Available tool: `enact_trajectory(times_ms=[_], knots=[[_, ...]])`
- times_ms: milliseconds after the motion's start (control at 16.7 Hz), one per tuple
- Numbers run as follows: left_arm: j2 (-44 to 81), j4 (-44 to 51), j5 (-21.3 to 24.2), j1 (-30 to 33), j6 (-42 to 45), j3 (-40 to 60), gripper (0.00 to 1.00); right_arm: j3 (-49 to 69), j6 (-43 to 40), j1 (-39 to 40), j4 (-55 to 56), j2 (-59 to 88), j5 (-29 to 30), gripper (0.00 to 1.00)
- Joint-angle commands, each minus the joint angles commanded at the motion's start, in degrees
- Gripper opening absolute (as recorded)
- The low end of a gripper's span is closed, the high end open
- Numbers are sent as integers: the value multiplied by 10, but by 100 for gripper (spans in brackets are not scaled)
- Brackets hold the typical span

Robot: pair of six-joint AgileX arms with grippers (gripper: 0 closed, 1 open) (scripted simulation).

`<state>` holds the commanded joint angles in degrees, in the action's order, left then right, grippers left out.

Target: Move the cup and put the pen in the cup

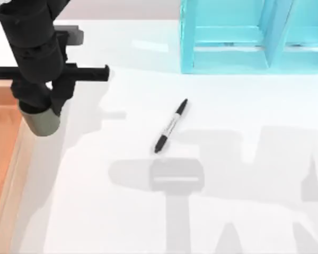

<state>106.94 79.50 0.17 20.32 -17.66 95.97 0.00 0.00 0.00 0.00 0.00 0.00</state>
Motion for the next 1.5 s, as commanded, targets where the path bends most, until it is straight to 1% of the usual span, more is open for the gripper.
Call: enact_trajectory(times_ms=[240, 360, 660, 1080, 1320, 1500], knots=[[63, -82, 2, 62, -71, -10, 0, 0, 0, 0, 0, 0, 0, 100], [82, -103, 4, 80, -91, -13, 0, 0, 0, 0, 0, 0, 0, 100], [83, -105, 4, 79, -91, -15, 0, 0, 0, 0, 0, 0, 0, 100], [97, -198, 4, 74, -85, -92, 0, 0, 0, 0, 0, 0, 0, 100], [98, -201, 4, 73, -84, -95, 0, 0, 0, 0, 0, 0, 0, 100], [98, -201, 4, 73, -84, -95, 23, 0, 0, 0, 0, 0, 0, 100]])
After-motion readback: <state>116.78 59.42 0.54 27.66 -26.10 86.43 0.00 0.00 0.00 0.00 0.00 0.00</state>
